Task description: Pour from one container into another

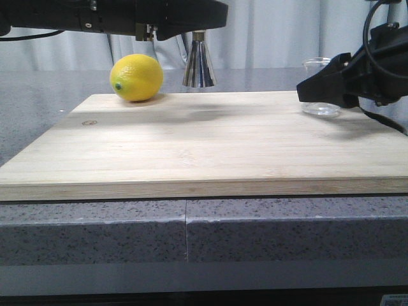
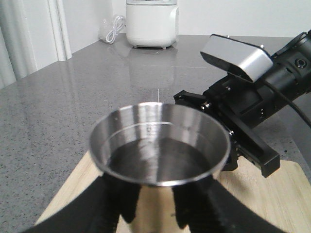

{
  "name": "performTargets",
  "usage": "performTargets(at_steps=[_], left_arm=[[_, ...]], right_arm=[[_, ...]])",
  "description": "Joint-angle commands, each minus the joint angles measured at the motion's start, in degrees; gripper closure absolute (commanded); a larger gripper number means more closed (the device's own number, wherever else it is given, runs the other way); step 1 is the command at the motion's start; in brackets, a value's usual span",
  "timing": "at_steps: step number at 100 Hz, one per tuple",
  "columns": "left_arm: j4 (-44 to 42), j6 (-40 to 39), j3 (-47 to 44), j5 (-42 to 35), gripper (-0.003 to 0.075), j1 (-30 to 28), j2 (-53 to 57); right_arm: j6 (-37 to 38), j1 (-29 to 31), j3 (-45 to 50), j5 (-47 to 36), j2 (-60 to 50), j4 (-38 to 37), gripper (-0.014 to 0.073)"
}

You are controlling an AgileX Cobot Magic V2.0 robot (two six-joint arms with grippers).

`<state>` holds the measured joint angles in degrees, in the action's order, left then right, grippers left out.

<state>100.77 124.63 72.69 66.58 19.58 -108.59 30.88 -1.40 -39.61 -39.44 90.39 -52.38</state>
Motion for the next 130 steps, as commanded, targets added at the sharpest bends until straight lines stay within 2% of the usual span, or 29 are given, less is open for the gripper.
performTargets(at_steps=[1,27,35,53,61,71,82,91,97,109,124,130], left_arm=[[5.39,-0.44,1.7,6.03,0.0458,0.46,3.38],[5.39,-0.44,1.7,6.03,0.0458,0.46,3.38],[5.39,-0.44,1.7,6.03,0.0458,0.46,3.38],[5.39,-0.44,1.7,6.03,0.0459,0.46,3.38],[5.39,-0.44,1.7,6.03,0.0458,0.46,3.38],[5.39,-0.44,1.7,6.03,0.0458,0.46,3.38],[5.39,-0.44,1.7,6.03,0.0458,0.46,3.38],[5.39,-0.44,1.7,6.03,0.0458,0.46,3.38],[5.39,-0.44,1.7,6.03,0.0459,0.46,3.38],[5.39,-0.44,1.7,6.03,0.0458,0.46,3.38],[5.39,-0.44,1.7,6.03,0.0459,0.46,3.38],[5.39,-0.44,1.7,6.03,0.0459,0.46,3.38]], right_arm=[[-2.97,0.36,-1.37,-4.91,-1.0,3.31,0.0299],[-2.97,0.36,-1.37,-4.02,-0.34,4.33,0.0291],[-2.97,0.36,-1.37,-3.9,-0.34,4.33,0.0225],[-1.55,0.36,-1.37,-2.63,-0.6,4.43,-0.0005],[1.81,0.36,-1.37,0.1,-2.02,4.43,-0.003],[9.46,0.17,-1.37,5.88,-5.5,2.46,-0.0029],[20.75,0.06,-1.37,12.14,-10.49,-5.22,-0.0027],[34.38,0.14,-1.37,16.55,-15.1,-15.24,-0.0027],[44.98,0.14,-1.37,17.51,-18.4,-24.06,-0.0027],[59.86,0.14,-1.37,16.61,-22.95,-38.27,-0.0027],[71.55,0.14,-1.37,16.23,-25.93,-53.88,-0.0027],[73.02,0.14,-1.23,15.76,-26.71,-54.6,-0.0027]])
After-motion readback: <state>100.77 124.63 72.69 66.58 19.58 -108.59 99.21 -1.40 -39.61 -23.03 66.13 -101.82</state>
